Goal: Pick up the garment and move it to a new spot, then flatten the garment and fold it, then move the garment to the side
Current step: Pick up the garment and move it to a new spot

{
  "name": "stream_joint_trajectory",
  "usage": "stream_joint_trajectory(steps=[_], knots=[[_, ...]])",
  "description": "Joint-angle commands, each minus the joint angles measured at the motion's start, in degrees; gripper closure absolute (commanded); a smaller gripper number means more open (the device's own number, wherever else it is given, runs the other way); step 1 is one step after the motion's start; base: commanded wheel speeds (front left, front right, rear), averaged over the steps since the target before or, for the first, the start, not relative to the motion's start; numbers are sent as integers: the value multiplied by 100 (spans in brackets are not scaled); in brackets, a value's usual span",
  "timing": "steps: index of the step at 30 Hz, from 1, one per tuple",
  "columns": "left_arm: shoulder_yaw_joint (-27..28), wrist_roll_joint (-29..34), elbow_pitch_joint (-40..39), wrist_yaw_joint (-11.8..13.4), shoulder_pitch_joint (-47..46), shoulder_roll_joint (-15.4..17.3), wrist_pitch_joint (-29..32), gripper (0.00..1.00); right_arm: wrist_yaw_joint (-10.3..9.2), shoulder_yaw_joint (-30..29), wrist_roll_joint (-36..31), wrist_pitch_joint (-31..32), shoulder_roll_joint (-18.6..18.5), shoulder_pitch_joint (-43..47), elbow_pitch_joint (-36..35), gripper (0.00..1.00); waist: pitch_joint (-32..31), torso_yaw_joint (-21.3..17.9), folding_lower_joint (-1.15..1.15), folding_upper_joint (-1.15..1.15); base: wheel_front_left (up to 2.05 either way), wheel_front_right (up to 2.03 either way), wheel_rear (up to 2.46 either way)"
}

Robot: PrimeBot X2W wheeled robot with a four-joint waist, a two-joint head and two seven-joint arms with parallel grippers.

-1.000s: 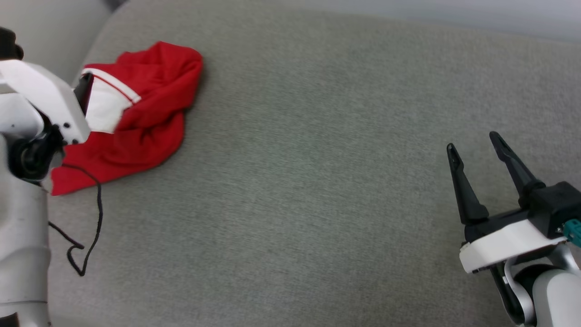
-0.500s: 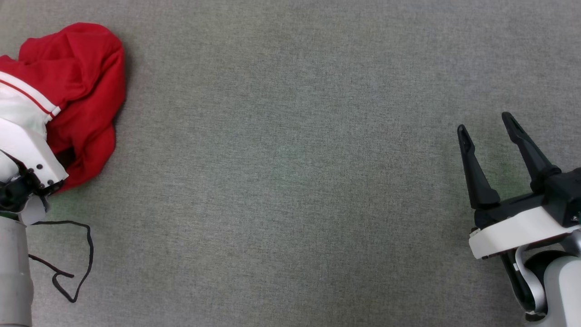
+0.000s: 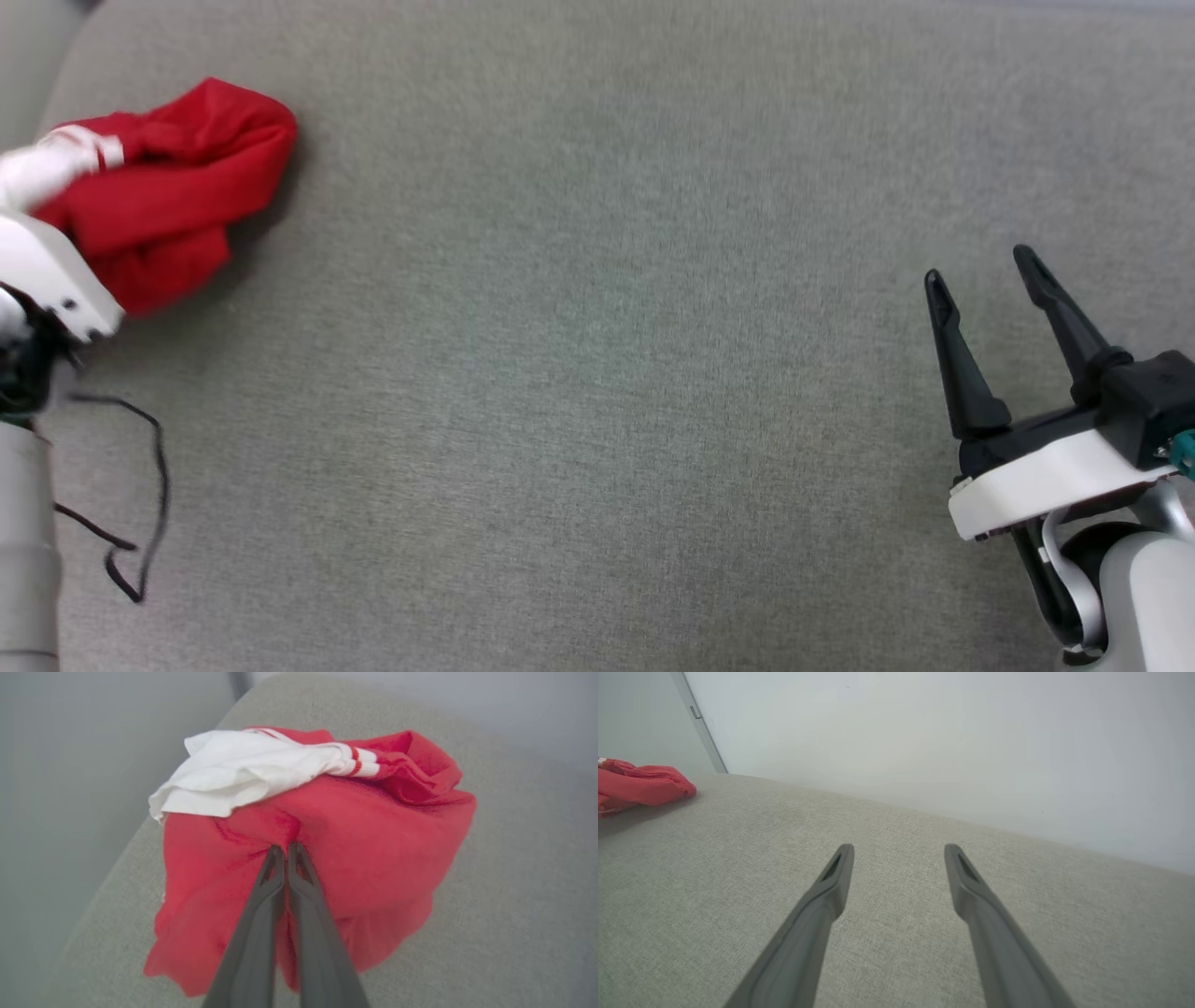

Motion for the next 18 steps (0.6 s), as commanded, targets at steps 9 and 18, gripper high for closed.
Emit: stream_joint_trajectory(steps=[9, 18], knots=[[-205, 656, -421, 83, -523, 259, -1830, 100, -2, -109, -40, -172, 315, 356, 275, 0, -1059, 19, -1, 0, 0, 0, 0], [-641, 879, -654, -53, -652, -41, -2596, 100, -3, -183, -56, -198, 503, 648, 377, 0, -1681, -440, -1, 0, 0, 0, 0]])
